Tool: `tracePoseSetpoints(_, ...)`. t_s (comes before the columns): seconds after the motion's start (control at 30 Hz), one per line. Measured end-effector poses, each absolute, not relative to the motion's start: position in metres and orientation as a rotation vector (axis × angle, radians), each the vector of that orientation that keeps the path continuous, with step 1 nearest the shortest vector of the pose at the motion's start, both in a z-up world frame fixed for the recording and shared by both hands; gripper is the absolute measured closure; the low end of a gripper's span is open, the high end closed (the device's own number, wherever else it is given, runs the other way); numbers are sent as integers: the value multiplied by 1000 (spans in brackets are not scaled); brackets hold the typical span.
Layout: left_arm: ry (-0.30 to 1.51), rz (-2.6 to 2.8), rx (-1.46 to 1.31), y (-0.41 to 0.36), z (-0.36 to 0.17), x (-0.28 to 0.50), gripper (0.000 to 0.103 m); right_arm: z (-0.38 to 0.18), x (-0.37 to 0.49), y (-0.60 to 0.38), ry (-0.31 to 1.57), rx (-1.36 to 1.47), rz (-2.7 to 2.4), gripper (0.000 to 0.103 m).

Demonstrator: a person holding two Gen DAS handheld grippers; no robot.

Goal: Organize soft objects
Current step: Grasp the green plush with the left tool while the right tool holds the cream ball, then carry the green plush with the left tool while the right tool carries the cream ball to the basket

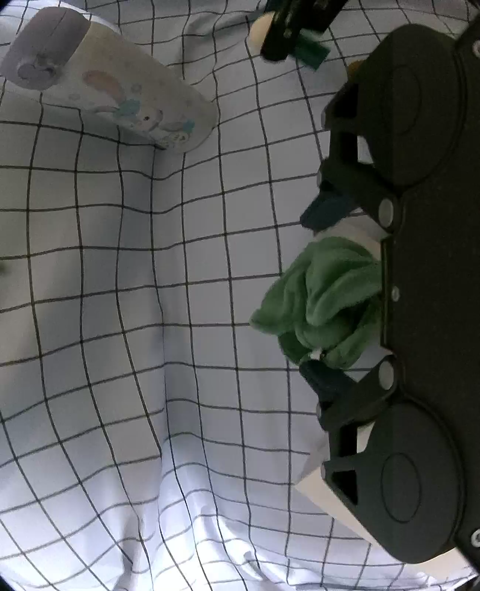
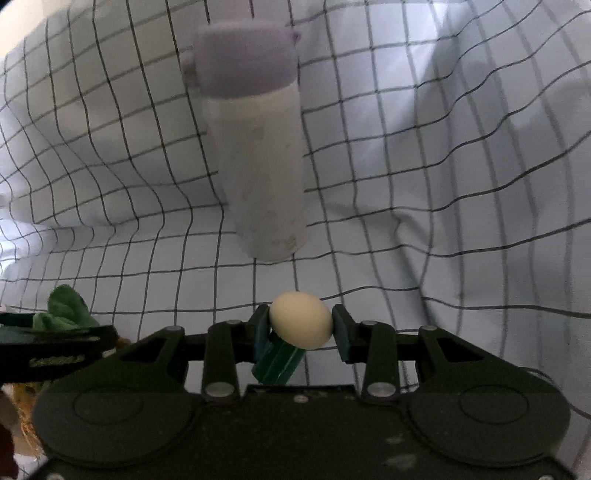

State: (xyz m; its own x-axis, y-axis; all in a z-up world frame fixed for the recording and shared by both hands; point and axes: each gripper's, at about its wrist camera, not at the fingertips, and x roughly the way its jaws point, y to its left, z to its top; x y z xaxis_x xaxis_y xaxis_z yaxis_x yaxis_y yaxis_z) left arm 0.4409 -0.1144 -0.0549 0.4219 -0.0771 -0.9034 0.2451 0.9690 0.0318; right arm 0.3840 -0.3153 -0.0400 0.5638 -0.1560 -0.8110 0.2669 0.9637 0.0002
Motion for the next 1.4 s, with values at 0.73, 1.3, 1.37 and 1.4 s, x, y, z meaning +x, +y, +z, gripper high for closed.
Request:
tracePoseSetpoints(0.73,1018,-503,103,-218,-18,406,43,-18,271,-328,867,79,-364,67)
tracePoseSetpoints(1.3,1023,-684,187,-240,-3,298,43,-5,179,-314,889,123,-330,67)
tracePoseSetpoints(1.37,1011,-681,187,-232,6,281,43,-3,168,-309,889,125,-317,67)
tracePoseSetpoints(1.4,1006,-674,186,-227,10,273,43,-2,161,-306,888,124,-308,67)
